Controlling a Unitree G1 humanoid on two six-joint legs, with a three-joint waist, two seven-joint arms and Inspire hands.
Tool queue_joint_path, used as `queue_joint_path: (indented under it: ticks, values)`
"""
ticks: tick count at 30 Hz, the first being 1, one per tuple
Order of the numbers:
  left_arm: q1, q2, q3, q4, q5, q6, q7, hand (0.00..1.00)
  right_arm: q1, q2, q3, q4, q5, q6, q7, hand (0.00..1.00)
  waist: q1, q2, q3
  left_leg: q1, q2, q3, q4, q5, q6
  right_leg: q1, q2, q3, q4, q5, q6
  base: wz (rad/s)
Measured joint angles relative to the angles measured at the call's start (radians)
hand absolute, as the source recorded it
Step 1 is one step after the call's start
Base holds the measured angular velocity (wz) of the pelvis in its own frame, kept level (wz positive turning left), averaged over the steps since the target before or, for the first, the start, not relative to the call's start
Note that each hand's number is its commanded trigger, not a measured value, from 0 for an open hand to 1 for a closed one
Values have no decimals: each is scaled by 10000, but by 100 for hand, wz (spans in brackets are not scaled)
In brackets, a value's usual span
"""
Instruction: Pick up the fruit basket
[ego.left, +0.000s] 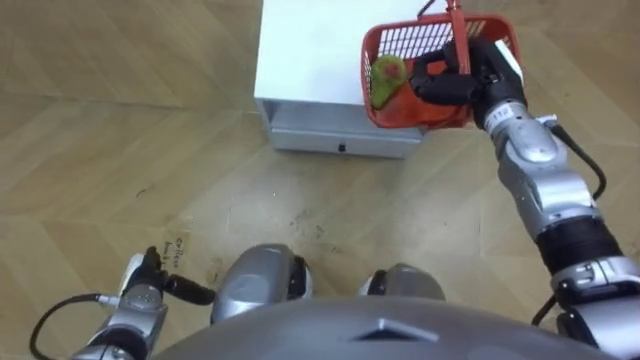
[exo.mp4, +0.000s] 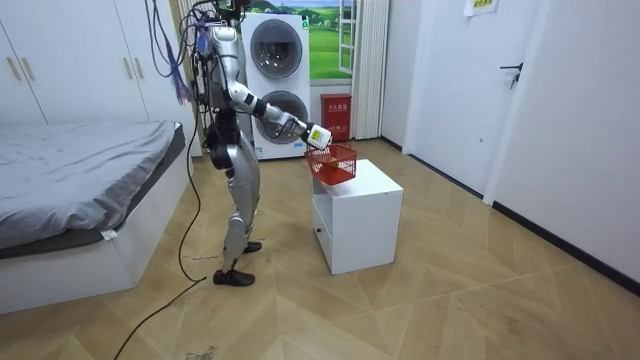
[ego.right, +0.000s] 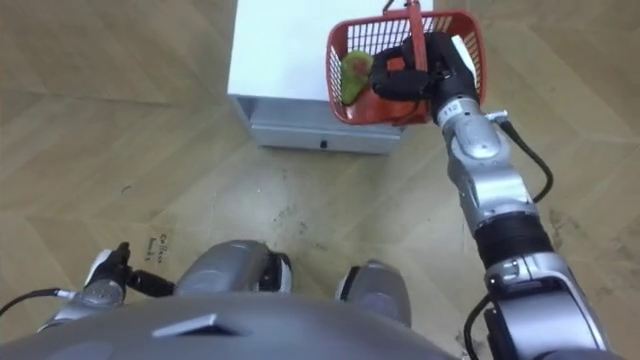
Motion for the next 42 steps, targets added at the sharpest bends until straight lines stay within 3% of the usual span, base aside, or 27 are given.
queue_joint_path:
  ticks: [1,7,14,17,18,19,20,21,22,24,27,28,29,30,31,33,34,36,38,39,41,42]
  values:
    - [124,-31,91,-32,161,2,18,0,138,5,-6,-160,-14,3,41,100,-83,-1,-2,317,23,-69,-457,173,-55,382,131,-7,-530,183,-16,21]
    - [428,-235,322,-86,1226,-3,16,0,375,-4,-12,-871,-251,6,252,100,-60,-3,-18,1097,106,-103,-1259,324,-193,1349,456,-87,-1753,535,-55,1]
    - [459,-262,337,-88,1648,-1,-36,0,366,218,-12,-973,-232,5,285,100,-48,-24,-27,1810,96,-376,-1725,347,-231,1848,546,-47,-2025,564,-78,-3]
    - [485,-297,415,-82,2002,1,-175,0,369,229,-11,-971,-252,6,285,100,-58,-28,-26,2073,139,-415,-1748,347,-232,2143,616,31,-2137,652,-217,0]
    - [535,-317,507,-70,2039,-1,-212,0,367,258,-14,-994,-250,5,279,100,-67,-58,-12,2051,117,-335,-1469,345,-232,2390,537,145,-2248,718,-263,10]
    - [548,-278,530,-20,2026,-6,-260,0,382,336,-12,-1040,-231,4,260,100,-109,-255,147,1379,-34,-9,-260,216,-309,2726,363,906,-2556,810,-268,17]
    - [560,-309,541,-6,2036,-5,-303,0,414,378,-29,-1082,-206,6,263,100,-129,-390,116,1009,-134,-85,-338,213,-317,2772,250,1325,-2655,807,-264,51]
    - [403,-485,475,-43,2037,-2,-403,0,413,229,-170,-1194,-168,2,252,100,-209,-176,41,202,-193,-194,-1137,671,-263,2658,296,1520,-2605,749,-180,34]
    - [376,-563,436,-48,2023,21,-451,0,401,196,-213,-1105,-193,58,139,100,13,-301,29,-88,-190,263,-750,1132,100,2383,117,1435,-2203,490,190,27]
    - [409,-624,438,152,1982,78,-613,0,478,412,-119,-1142,-223,114,146,100,147,-280,44,102,-228,303,-649,1130,133,2211,51,708,-1737,509,223,-15]
    - [506,-525,701,354,1858,213,-823,0,489,735,83,-1246,-246,110,271,100,169,-156,80,366,-223,-109,-163,941,149,2277,104,193,-1740,689,148,-31]
    - [501,-526,753,343,1840,190,-871,0,471,719,125,-1251,-241,115,217,100,185,9,157,318,-137,151,374,836,141,2239,23,193,-1071,728,118,-14]
    - [474,-508,751,345,1824,174,-878,0,477,718,159,-1240,-212,114,154,100,142,27,290,173,-121,396,581,698,109,2166,-90,258,-624,740,102,11]
    - [461,-540,737,308,1825,143,-872,0,546,602,158,-1231,-200,133,78,100,-93,256,143,206,-1,623,-369,869,178,1756,-87,325,471,706,141,39]
    - [311,-435,723,304,1812,123,-862,0,552,607,99,-1123,-184,156,62,100,-164,250,100,307,2,932,-504,729,516,1176,-302,351,1836,625,264,40]
    - [174,-289,642,296,1815,141,-853,0,562,716,107,-1028,-208,238,151,100,-85,162,107,549,-97,858,-477,518,607,610,-453,429,3172,889,222,11]
    - [112,-264,634,261,1874,155,-844,0,549,775,112,-970,-189,235,288,100,-26,215,112,676,-73,814,-593,486,610,323,-376,411,3239,727,201,-6]
    - [-27,-208,530,277,1872,119,-823,0,537,777,127,-953,-99,235,386,100,53,212,102,783,-44,679,-716,502,629,-168,-131,467,2862,408,130,17]
    - [-30,-174,424,243,1873,52,-812,0,539,783,170,-879,6,234,416,100,130,199,80,925,-45,633,-840,500,641,-415,127,453,1743,350,114,25]
    - [-5,-177,348,200,1880,57,-812,0,524,780,192,-743,24,226,470,100,162,180,72,1061,-67,507,-929,500,639,-379,334,392,599,457,-2,30]
    - [49,-178,306,202,1924,56,-810,0,493,754,246,-384,158,228,488,100,213,122,37,1245,-114,324,-1105,493,610,-293,594,400,-710,1196,-265,36]
    - [206,-191,299,167,1966,56,-803,0,510,730,293,-227,199,234,496,100,194,124,25,1364,-178,120,-1261,509,563,-126,657,302,-1044,1850,-364,31]
